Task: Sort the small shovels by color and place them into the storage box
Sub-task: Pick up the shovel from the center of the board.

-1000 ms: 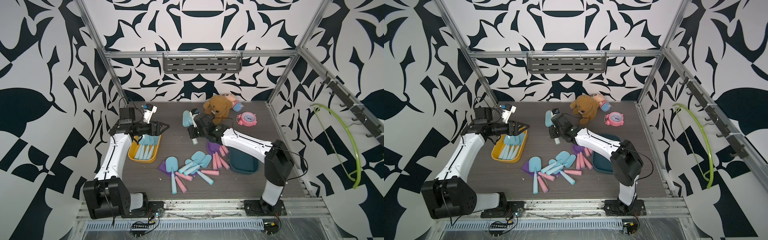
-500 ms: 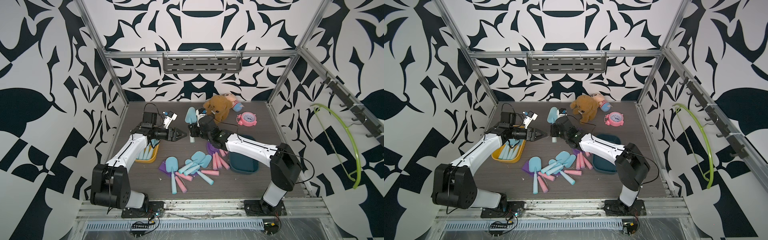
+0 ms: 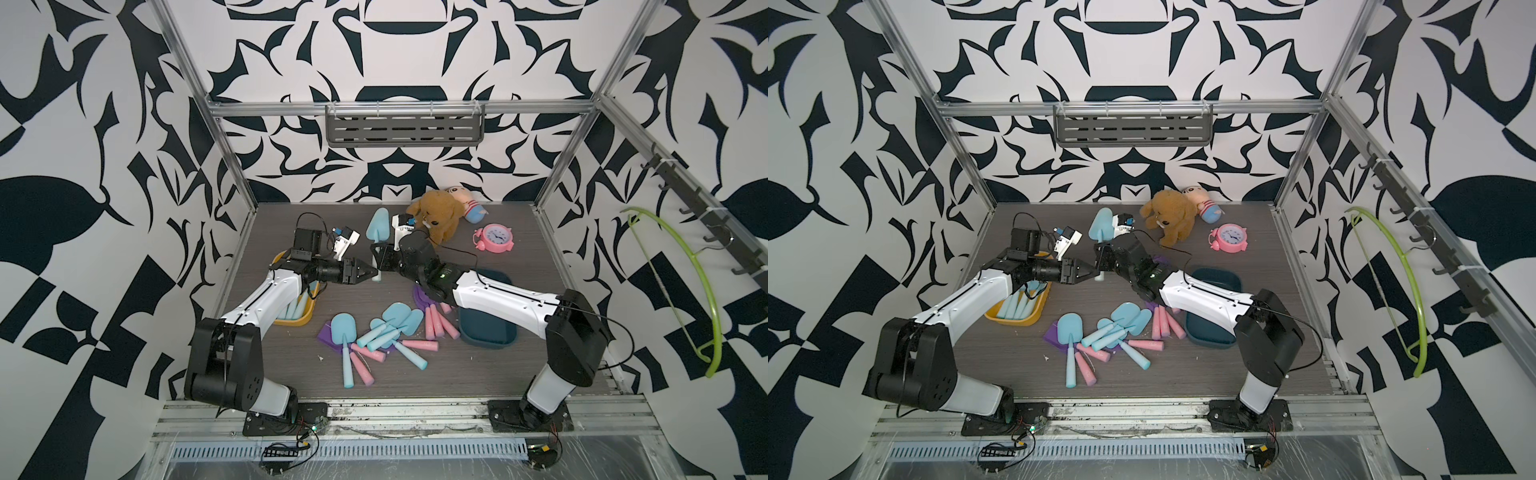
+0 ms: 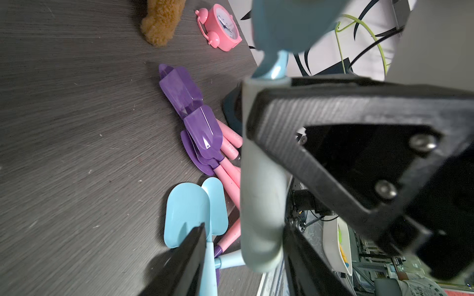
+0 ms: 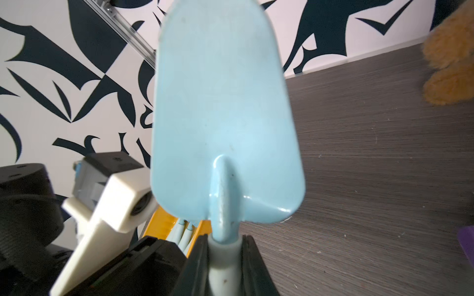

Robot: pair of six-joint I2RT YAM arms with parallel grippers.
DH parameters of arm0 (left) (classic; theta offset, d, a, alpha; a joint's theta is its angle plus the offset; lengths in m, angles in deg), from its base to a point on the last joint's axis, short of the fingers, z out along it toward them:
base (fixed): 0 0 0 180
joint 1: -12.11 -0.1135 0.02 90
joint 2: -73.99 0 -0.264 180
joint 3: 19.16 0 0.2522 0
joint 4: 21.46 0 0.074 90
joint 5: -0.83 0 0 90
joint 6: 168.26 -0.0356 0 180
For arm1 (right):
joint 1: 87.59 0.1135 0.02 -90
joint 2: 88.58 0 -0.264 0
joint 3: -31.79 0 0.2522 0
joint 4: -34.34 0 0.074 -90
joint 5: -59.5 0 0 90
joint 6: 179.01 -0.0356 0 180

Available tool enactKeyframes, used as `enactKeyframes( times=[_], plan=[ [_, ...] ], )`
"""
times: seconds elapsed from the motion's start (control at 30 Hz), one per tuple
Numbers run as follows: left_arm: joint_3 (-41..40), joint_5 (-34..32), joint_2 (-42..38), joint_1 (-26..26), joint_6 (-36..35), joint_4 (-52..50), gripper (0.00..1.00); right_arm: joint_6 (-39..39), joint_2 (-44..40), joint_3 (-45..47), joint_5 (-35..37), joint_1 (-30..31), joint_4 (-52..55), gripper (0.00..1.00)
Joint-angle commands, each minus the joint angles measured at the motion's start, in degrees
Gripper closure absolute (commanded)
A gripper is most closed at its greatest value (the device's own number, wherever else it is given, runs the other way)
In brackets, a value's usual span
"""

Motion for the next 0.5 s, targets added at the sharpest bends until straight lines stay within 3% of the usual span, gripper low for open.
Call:
enactKeyframes(
  times=[0.0, 0.33, 0.47],
  plan=[
    [-1.1, 0.9, -0.9, 0.2, 1.9, 3.1, 0.49, -1.9, -1.8, -0.2, -2.2, 0.7, -6.4, 1.0],
    [-1.2, 3.6, -1.3, 0.1, 4.5, 4.9, 0.57, -1.3, -0.5, -0.7, -5.5, 1.0, -7.8, 0.99],
    [-0.9, 5.1, -1.7, 0.1, 3.7, 4.6, 0.79, 0.6, -1.2, -0.5, -5.7, 1.0, -6.9, 0.93]
  ],
)
